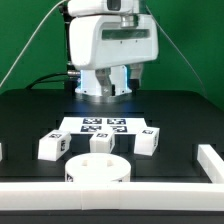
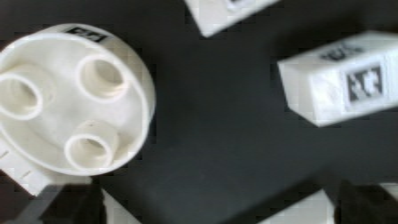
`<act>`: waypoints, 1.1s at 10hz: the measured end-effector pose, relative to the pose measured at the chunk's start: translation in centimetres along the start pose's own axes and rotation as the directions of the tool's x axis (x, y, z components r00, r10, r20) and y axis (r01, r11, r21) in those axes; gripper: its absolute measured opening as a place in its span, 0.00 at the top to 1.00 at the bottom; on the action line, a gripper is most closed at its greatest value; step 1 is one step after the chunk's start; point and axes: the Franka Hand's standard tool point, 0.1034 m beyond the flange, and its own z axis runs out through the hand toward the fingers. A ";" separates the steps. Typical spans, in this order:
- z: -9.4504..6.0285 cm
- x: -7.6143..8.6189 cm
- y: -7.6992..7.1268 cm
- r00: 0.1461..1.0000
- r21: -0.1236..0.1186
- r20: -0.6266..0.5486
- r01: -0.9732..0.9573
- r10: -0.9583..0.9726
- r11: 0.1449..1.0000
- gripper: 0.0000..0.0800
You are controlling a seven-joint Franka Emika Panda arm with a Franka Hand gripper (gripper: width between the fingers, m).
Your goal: Assemble stool
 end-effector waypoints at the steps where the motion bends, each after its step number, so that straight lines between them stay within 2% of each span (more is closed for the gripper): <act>1: 0.4 0.9 1.4 0.998 0.016 0.028 0.055 -0.056 0.998 0.19; 3: 1.3 2.0 3.7 0.997 0.020 0.037 0.070 -0.071 0.997 0.19; 5: 1.3 1.8 3.3 0.997 0.022 0.038 0.068 -0.069 0.997 0.19; 7: 2.2 1.2 3.1 0.996 0.015 0.035 0.082 -0.082 0.997 0.19; 8: 3.2 1.0 3.5 0.989 0.018 0.036 0.140 -0.140 0.990 0.19; 9: 4.3 1.5 4.7 0.984 0.031 0.037 0.173 -0.174 0.984 0.19; 10: 4.8 2.2 5.6 0.982 0.031 0.038 0.185 -0.186 0.982 0.19; 11: 4.9 2.2 5.6 0.982 0.030 0.037 0.182 -0.184 0.983 0.19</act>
Offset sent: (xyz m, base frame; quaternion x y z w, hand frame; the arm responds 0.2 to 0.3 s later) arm 0.0000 0.0000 0.0000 0.0000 0.0000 0.0000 1.0000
